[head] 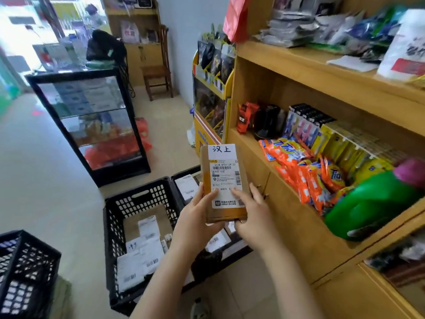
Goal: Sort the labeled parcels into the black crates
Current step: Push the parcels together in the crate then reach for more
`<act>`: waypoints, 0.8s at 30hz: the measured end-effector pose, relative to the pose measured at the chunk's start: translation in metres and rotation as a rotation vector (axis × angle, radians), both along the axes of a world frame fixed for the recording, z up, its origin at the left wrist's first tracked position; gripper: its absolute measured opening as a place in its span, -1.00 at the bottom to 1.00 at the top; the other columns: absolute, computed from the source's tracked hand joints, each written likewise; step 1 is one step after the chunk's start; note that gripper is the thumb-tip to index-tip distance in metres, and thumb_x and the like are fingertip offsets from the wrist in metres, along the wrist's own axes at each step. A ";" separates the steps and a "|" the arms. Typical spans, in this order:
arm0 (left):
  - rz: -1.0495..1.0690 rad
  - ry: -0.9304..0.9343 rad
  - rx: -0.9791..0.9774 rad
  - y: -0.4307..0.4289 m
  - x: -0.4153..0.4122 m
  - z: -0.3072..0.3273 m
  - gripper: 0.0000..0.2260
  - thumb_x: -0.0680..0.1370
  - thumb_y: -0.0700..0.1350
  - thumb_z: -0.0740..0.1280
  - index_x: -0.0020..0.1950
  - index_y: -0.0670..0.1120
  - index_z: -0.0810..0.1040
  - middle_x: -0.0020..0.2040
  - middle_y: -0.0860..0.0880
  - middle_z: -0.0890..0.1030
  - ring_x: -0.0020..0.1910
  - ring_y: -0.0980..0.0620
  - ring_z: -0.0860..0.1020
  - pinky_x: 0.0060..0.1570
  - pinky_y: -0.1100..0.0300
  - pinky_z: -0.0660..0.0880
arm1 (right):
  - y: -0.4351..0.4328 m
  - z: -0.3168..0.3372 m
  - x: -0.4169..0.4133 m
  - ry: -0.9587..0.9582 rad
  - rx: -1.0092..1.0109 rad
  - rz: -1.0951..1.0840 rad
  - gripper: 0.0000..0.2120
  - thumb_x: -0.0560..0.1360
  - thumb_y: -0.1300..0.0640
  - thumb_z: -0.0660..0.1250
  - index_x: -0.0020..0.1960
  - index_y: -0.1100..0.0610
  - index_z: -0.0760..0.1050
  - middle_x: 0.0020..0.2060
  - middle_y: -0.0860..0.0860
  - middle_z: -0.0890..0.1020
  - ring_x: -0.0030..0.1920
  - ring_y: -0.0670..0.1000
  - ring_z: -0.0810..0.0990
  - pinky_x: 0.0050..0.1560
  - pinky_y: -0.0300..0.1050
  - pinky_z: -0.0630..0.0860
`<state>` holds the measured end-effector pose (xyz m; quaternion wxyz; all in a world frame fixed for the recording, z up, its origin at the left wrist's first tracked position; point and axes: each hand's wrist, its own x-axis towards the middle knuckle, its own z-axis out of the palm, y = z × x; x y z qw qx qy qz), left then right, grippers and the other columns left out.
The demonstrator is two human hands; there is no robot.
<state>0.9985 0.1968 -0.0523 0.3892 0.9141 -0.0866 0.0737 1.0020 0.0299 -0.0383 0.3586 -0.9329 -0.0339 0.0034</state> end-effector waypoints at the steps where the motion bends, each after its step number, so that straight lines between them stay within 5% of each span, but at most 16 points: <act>1: 0.007 -0.001 0.003 0.001 0.019 0.000 -0.30 0.39 0.06 0.54 0.47 0.14 0.34 0.56 0.17 0.10 0.34 0.11 0.45 0.26 0.20 0.44 | 0.001 0.001 0.020 -0.003 -0.019 0.004 -0.30 0.46 0.28 0.39 0.48 -0.18 0.26 0.57 -0.03 0.03 0.52 0.07 0.16 0.42 0.05 0.36; 12: 0.078 0.078 0.040 0.010 0.203 -0.018 -0.30 0.39 0.02 0.54 0.48 0.07 0.35 0.57 0.09 0.11 0.47 0.06 0.28 0.31 0.30 0.22 | 0.012 -0.014 0.219 0.070 -0.032 0.097 -0.22 0.41 0.36 0.32 0.47 -0.23 0.22 0.56 -0.05 0.03 0.48 0.09 0.22 0.28 0.06 0.49; 20: 0.190 0.196 0.067 -0.012 0.283 -0.065 -0.30 0.41 -0.01 0.53 0.49 0.01 0.33 0.57 0.03 0.13 0.47 0.01 0.27 0.41 0.14 0.26 | -0.004 -0.067 0.324 0.189 -0.068 0.219 -0.22 0.39 0.37 0.34 0.47 -0.18 0.25 0.56 -0.03 0.04 0.47 0.09 0.22 0.26 0.07 0.50; 24: 0.276 0.220 0.078 -0.025 0.313 -0.090 -0.33 0.40 -0.03 0.53 0.46 -0.01 0.38 0.54 0.03 0.22 0.43 0.02 0.31 0.32 0.43 0.06 | -0.010 -0.087 0.363 0.237 -0.118 0.277 -0.24 0.41 0.34 0.34 0.47 -0.18 0.24 0.56 -0.03 0.04 0.46 0.09 0.26 0.28 0.05 0.48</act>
